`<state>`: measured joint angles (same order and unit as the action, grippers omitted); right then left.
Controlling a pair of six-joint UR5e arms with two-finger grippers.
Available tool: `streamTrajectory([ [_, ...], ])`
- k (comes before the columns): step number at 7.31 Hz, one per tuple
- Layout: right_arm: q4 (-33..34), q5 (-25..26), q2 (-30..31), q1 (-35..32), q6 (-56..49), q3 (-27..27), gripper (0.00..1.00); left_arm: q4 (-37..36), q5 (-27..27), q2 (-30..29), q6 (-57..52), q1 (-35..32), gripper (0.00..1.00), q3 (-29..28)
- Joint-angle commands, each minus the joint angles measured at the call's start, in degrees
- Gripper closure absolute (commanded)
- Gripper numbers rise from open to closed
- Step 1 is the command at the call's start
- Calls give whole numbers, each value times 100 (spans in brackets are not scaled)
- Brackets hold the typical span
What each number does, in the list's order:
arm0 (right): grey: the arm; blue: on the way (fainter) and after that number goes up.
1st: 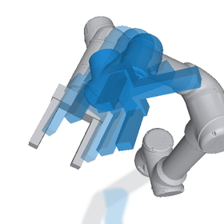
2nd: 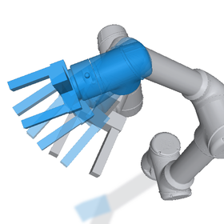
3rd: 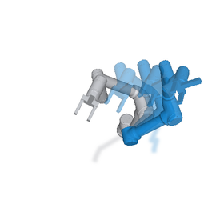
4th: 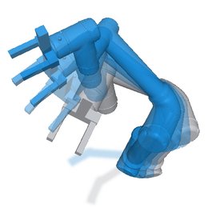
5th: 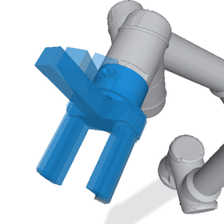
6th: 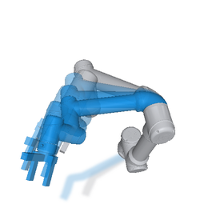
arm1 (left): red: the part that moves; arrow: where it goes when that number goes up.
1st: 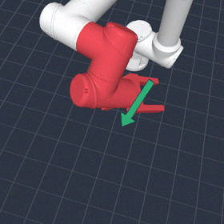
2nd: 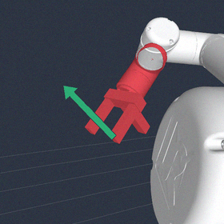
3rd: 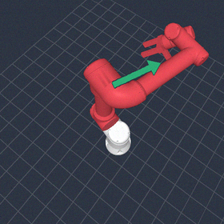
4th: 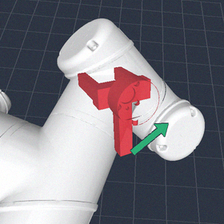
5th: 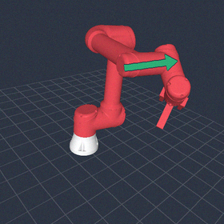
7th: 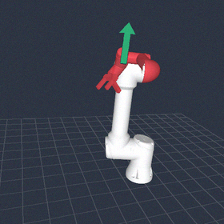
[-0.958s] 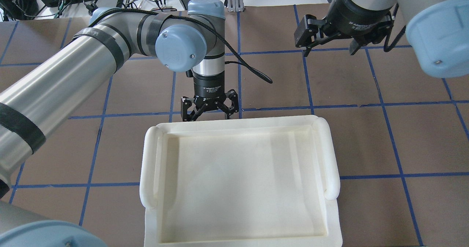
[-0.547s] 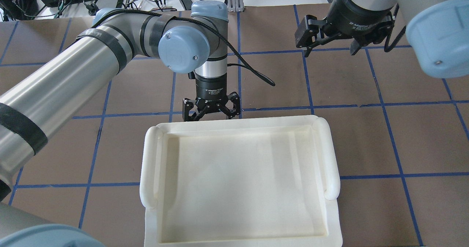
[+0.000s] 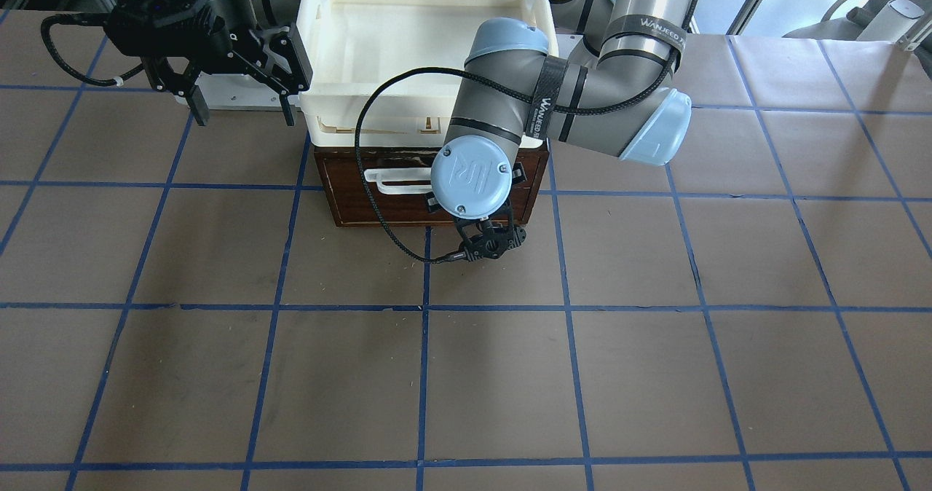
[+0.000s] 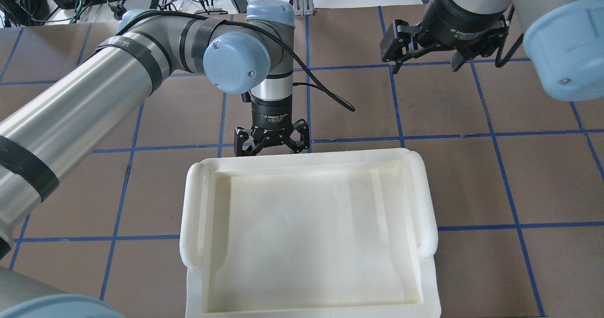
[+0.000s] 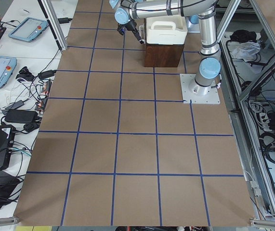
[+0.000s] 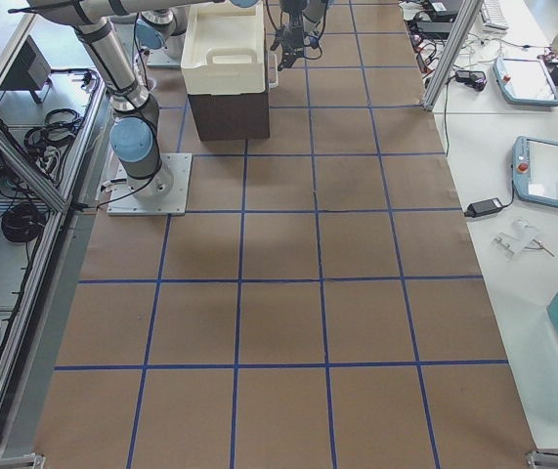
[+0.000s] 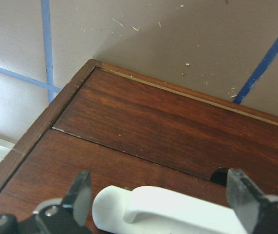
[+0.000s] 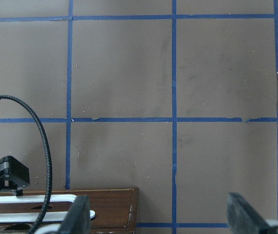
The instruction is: Put scissors in drawer and close it
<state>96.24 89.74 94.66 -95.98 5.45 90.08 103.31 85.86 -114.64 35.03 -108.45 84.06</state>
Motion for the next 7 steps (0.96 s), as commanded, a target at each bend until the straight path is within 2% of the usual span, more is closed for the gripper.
streamTrajectory([
  [1, 0, 0, 0, 0, 0, 0, 0, -65, -16, -92, -31, 17, 0, -65],
  [3, 0, 0, 0, 0, 0, 0, 0, -459, -52, 46, -232, 165, 0, -135],
  [5, 0, 0, 0, 0, 0, 0, 0, -567, -17, 126, -1135, 639, 0, -503],
  [6, 8, 0, 0, 0, 0, 0, 0, -575, 36, 214, -1226, 702, 0, -688],
  [7, 8, 0, 0, 0, 0, 0, 0, -1115, -16, 232, -1662, 920, 0, -785],
])
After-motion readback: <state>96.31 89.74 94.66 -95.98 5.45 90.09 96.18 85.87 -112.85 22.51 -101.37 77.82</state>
